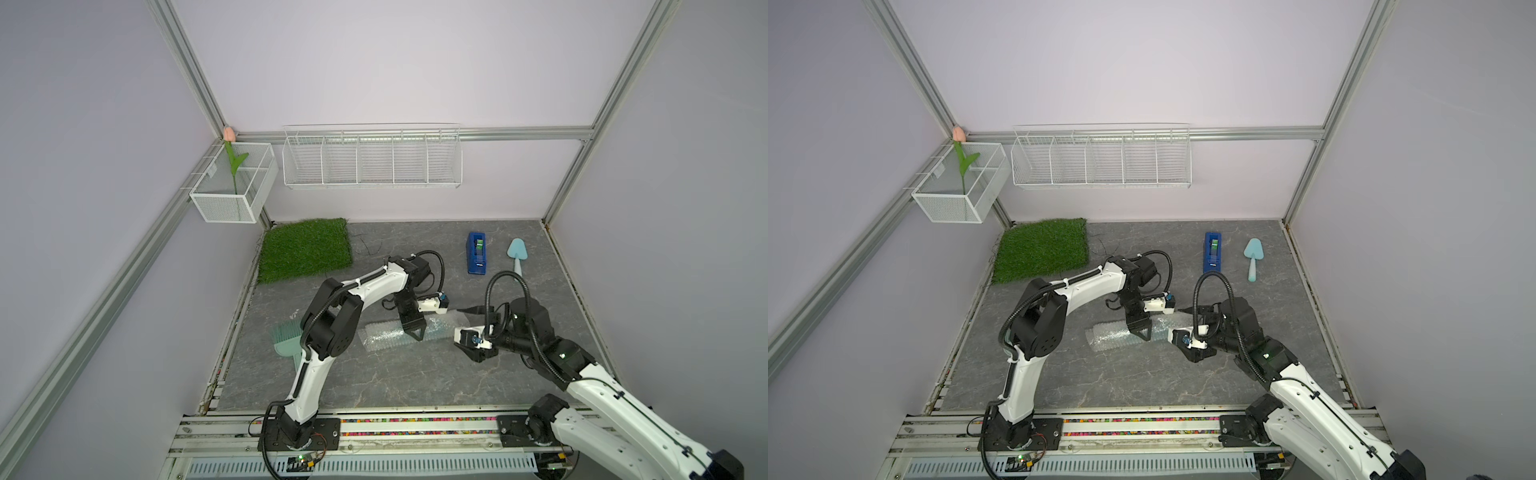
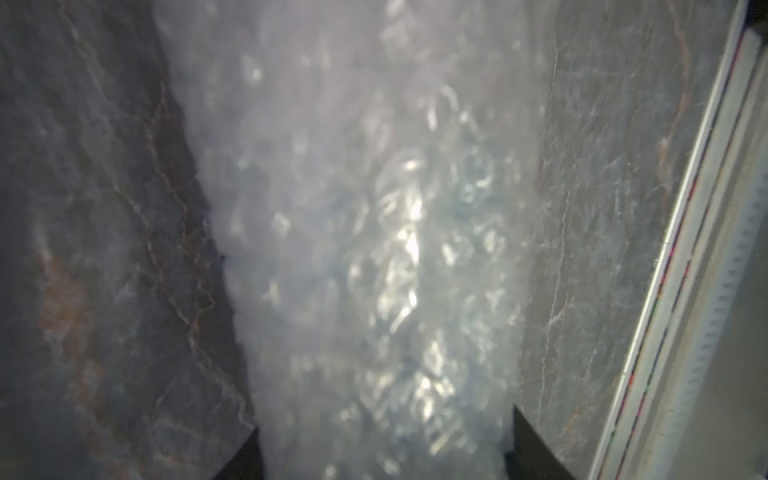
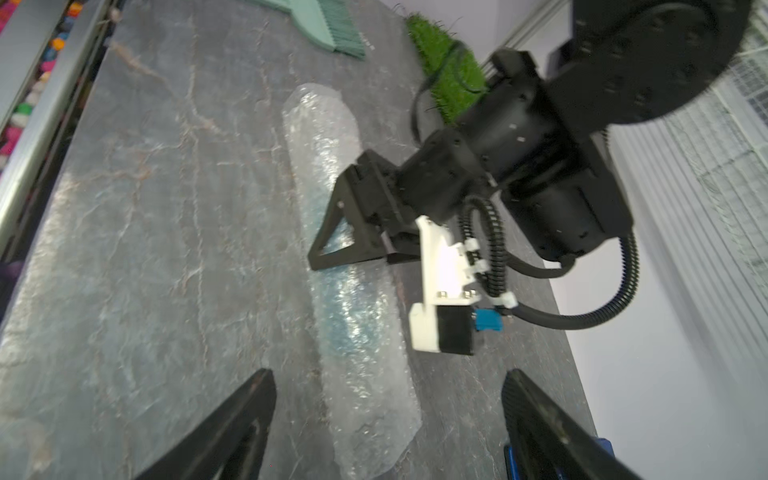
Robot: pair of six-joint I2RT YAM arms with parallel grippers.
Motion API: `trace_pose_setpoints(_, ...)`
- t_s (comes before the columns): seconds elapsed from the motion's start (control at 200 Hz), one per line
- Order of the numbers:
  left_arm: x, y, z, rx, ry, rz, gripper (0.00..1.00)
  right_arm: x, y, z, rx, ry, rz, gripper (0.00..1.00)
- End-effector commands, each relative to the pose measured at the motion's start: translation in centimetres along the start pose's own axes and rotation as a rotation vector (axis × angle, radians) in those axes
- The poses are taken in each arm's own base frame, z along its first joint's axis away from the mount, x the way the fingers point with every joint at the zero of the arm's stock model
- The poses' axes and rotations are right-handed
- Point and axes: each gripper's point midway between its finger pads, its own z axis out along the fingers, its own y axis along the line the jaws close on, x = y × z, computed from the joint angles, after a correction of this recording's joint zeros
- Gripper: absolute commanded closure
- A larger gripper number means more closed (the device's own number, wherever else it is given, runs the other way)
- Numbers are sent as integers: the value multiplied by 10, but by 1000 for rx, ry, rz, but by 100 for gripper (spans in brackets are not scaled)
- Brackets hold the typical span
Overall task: Wrap wine bottles in bubble wrap
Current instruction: Wrap the wine bottle in bubble wrap.
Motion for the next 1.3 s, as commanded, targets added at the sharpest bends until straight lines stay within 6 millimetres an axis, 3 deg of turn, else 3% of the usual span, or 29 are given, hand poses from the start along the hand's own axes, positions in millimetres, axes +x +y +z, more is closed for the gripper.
trace_pose_setpoints(0.0, 25, -22, 12, 172, 100, -55, 48, 13, 24, 16, -67, 79, -122, 12)
trace_pose_setpoints(0.195, 21, -18, 15, 196, 107, -49, 48, 30, 25, 53, -70, 152, -172, 6)
trace_pose_setpoints(0.475, 19, -18, 18, 242, 88, -48, 46, 45, 9, 96, -53, 190, -182, 0)
trace_pose_setpoints(0.805, 22, -15, 20, 252, 95, -52, 46, 74, 3, 130, -67, 272, -175, 13)
trace_pose_setpoints(1.09, 20, -12, 20, 241, 91, -53, 45, 97, 28, 135, -217, 318, -95, 32)
trace_pose_setpoints(1.295, 12, -10, -3, 123, 47, -14, 28, 106, 41, 131, -291, 352, -61, 51)
